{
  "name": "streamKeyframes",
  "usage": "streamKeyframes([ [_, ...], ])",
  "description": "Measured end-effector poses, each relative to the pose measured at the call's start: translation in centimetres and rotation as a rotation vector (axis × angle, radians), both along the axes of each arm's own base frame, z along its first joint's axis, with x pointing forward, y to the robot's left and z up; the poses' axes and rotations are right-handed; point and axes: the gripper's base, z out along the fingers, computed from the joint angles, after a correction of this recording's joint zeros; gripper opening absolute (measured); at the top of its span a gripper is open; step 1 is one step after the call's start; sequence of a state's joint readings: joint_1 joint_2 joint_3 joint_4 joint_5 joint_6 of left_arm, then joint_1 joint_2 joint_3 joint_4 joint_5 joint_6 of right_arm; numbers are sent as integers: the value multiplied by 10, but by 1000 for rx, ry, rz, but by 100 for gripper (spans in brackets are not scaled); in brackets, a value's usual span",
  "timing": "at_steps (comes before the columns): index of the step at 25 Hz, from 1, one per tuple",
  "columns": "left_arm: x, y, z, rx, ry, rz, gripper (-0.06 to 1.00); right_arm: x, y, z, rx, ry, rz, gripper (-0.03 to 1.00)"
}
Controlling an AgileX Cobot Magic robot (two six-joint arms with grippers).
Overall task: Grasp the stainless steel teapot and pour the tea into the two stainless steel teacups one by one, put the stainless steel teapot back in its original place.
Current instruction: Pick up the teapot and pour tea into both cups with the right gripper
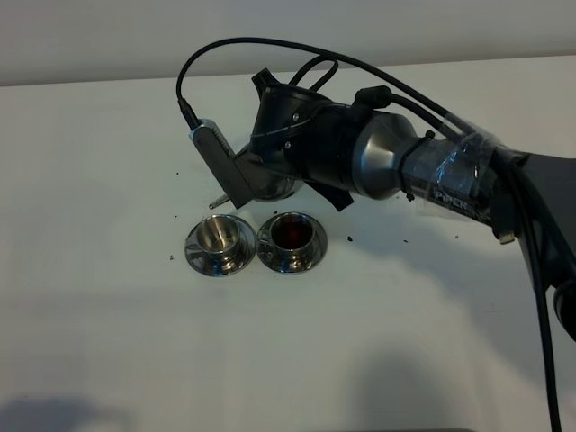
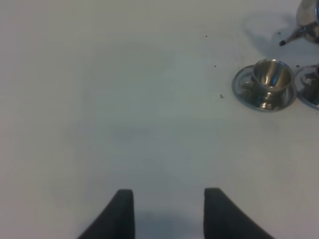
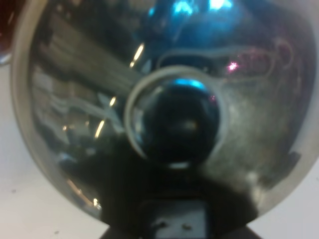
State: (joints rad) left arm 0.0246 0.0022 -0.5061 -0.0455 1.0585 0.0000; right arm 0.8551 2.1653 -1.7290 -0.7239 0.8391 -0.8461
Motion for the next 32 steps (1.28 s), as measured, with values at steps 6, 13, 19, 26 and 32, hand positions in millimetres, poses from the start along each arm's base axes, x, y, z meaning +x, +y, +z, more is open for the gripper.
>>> streamKeyframes([
  [6,0,0,0,0,0,0,37,-12,-7,-10,5,-21,64,18],
  [13,0,0,0,0,0,0,37,-10,-3,-7,36,-71,98,18],
  [19,0,0,0,0,0,0,37,-7,-3,-10,1,-100,125,18],
  [26,0,0,0,0,0,0,37,-5,-2,-22,-42,-102,145,18],
  [32,0,0,0,0,0,0,37,-5,1,-23,-73,-127,175,18],
])
